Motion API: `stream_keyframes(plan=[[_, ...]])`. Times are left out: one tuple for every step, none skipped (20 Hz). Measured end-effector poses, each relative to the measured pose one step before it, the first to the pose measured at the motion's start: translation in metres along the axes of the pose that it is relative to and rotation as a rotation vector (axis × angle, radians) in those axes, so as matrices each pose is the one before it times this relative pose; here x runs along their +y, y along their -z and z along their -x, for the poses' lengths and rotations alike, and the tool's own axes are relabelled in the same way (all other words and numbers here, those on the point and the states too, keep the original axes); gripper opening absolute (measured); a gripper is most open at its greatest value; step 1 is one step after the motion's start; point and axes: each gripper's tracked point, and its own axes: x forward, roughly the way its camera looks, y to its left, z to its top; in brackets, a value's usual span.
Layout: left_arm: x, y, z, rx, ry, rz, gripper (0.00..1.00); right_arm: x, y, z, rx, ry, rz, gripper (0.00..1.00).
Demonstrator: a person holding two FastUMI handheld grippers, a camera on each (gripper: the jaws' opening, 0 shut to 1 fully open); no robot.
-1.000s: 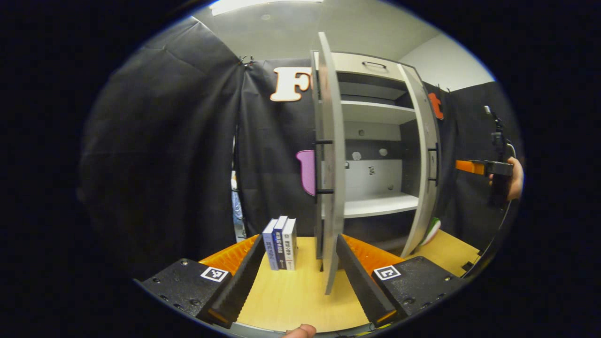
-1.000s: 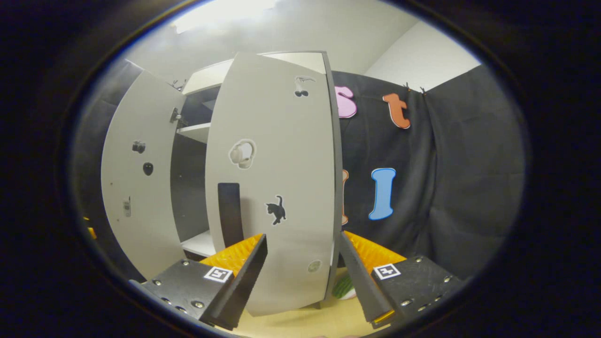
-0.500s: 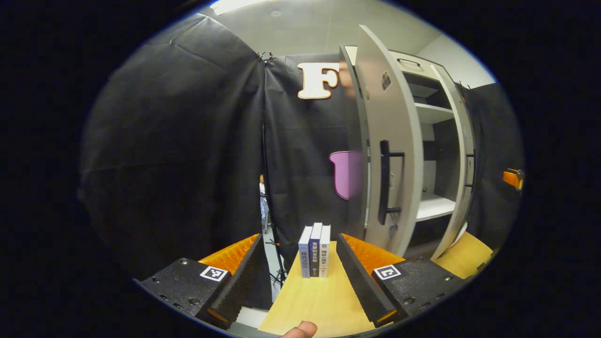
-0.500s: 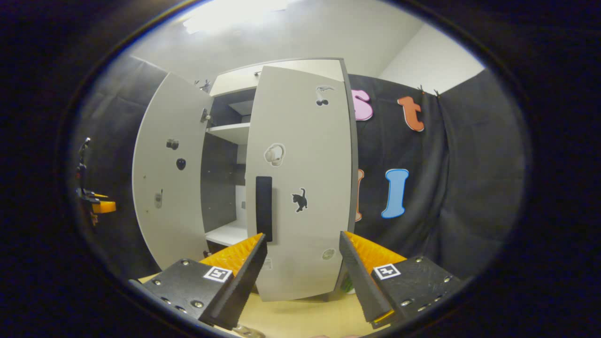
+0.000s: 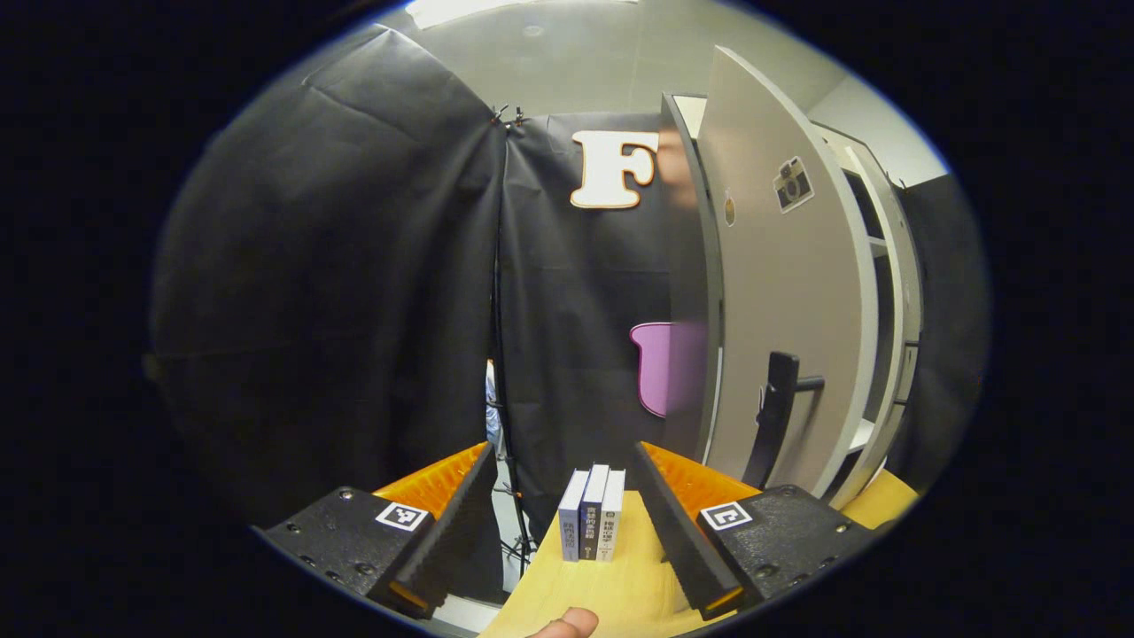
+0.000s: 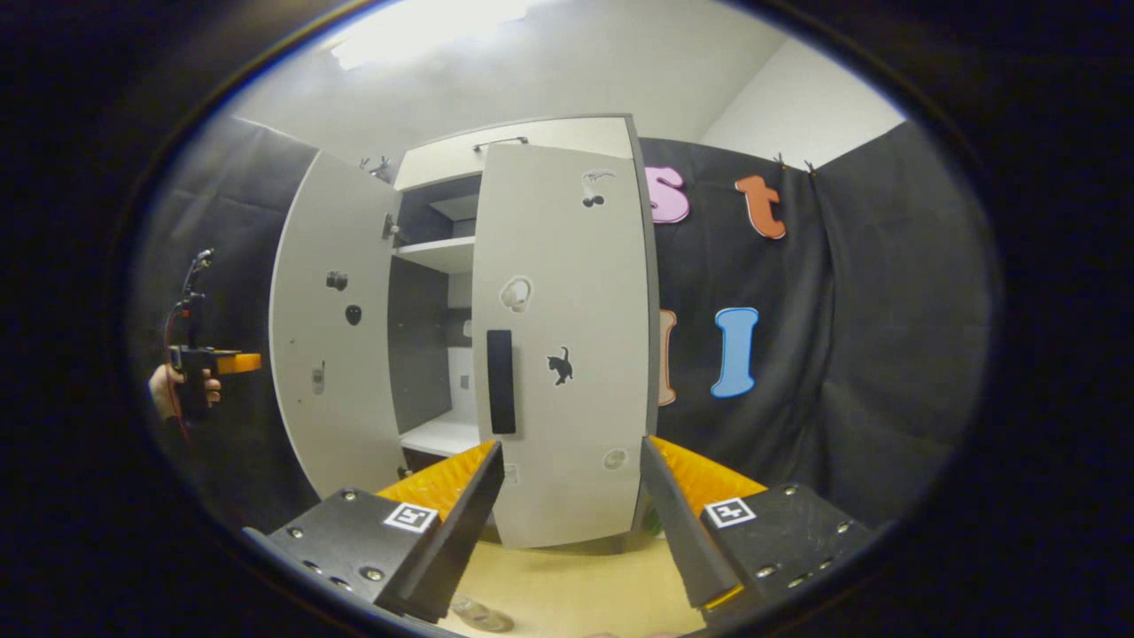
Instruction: Grasp the bottle in the cabinet with the left hand and place it on the coaster, then close the right door with the right hand and the left door with the left hand.
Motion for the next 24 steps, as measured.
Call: stream_keyframes(plan=[[-0.00920, 0.00123, -0.00376, 0.01056, 0.01216, 0.02133, 0.94, 0.00007, -0.00302, 0.00282, 0.00382, -0.00467, -0.01183, 0.94], [-0.00858, 0.00030, -0.00359, 0.00625, 0.01662, 0.02155, 0.96, -0.00176, -0.00275, 0.00436, 0.00301, -0.00095, -0.00351, 0.94], [-0.00840, -0.00018, -0.00179, 0.00175, 0.01816, 0.02264, 0.96, -0.00398, -0.00217, 0.00353, 0.00167, 0.00557, 0.00101, 0.94], [-0.01239, 0.00209, -0.00184, 0.00866, 0.03311, 0.02060, 0.96, -0.00437, -0.00165, 0.00411, -0.00047, 0.00973, 0.00128, 0.94], [-0.01899, 0.00303, 0.00063, 0.01305, 0.05714, 0.02068, 0.96, -0.00403, -0.00104, 0.00368, -0.00013, 0.00972, -0.00403, 0.94], [-0.00794, 0.00134, 0.00435, 0.00803, 0.01099, -0.00337, 0.94, -0.00171, 0.00008, 0.00255, 0.00041, 0.00602, -0.00780, 0.94], [-0.00963, 0.00052, -0.00719, -0.01557, 0.03093, -0.02948, 0.90, -0.00052, -0.00082, 0.00289, -0.00333, 0.00124, -0.01087, 0.91], [-0.00991, -0.00269, 0.00268, 0.01507, 0.02944, -0.03456, 0.87, 0.00248, -0.00082, 0.00369, -0.00627, -0.00424, -0.00987, 0.94], [-0.00769, 0.00043, -0.00003, 0.00607, 0.00896, -0.00361, 0.86, 0.00273, -0.00083, 0.00132, -0.00796, -0.00669, -0.00371, 0.94], [-0.00517, -0.00035, -0.00144, 0.00737, -0.00341, 0.00517, 0.87, 0.00139, -0.00053, 0.00047, -0.00615, -0.00413, 0.00079, 0.94], [-0.00536, -0.00090, -0.00045, 0.00157, 0.00391, 0.00104, 0.87, 0.00060, -0.00020, -0.00091, -0.00195, -0.00099, 0.00150, 0.94], [-0.00630, -0.00013, -0.00134, -0.00260, 0.00732, -0.00181, 0.92, 0.00240, 0.00084, 0.00001, 0.00106, -0.00160, 0.00165, 0.94], [-0.00643, -0.00080, -0.00010, -0.00234, 0.00904, 0.00379, 0.92, 0.00261, -0.00119, -0.00006, -0.00087, -0.00545, 0.00169, 0.94], [-0.00739, 0.00160, -0.00134, 0.00044, 0.01124, -0.00338, 0.92, 0.00285, -0.00082, -0.00061, -0.00278, -0.00501, 0.00040, 0.94], [-0.00495, -0.00140, -0.00068, -0.00293, 0.00262, -0.01844, 0.92, 0.00139, -0.00289, -0.00084, -0.00585, -0.00460, -0.00214, 0.91], [-0.00174, -0.00157, -0.00046, -0.00664, -0.00511, -0.01238, 0.92, 0.00113, -0.00134, -0.00057, -0.00381, -0.00269, -0.00424, 0.94], [-0.00095, 0.00053, -0.00040, -0.00014, -0.00219, -0.00127, 0.92, 0.00053, -0.00110, 0.00015, -0.00413, -0.00216, -0.00370, 0.94], [-0.00225, 0.00012, 0.00010, -0.00158, 0.00749, 0.00546, 0.92, 0.00090, 0.00002, -0.00018, 0.00090, -0.00299, -0.00314, 0.94], [-0.00251, 0.00046, -0.00099, 0.00019, 0.01083, 0.00446, 0.92, 0.00017, 0.00032, -0.00027, 0.00042, -0.00333, -0.00114, 0.94], [-0.00364, 0.00088, -0.00247, -0.00095, 0.00444, 0.00298, 0.92, 0.00113, 0.00086, -0.00108, 0.00114, -0.00113, 0.00092, 0.94], [-0.00206, 0.00375, -0.00134, 0.00874, -0.00095, -0.00458, 0.92, -0.00004, 0.00063, 0.00055, -0.00107, -0.00048, 0.00491, 0.94], [-0.00131, 0.00426, -0.00046, 0.01030, -0.00063, -0.00514, 0.92, -0.00022, 0.00098, -0.00027, -0.00166, 0.00011, 0.00796, 0.94], [-0.00077, 0.00283, -0.00093, 0.00307, -0.00107, 0.00387, 0.92, -0.00064, -0.00145, -0.00081, -0.00655, 0.00034, 0.00535, 0.94], [-0.00323, 0.00138, -0.00159, -0.00279, 0.00168, 0.00999, 0.87, 0.00188, 0.00077, -0.00116, -0.00340, -0.00433, 0.00183, 0.94]])
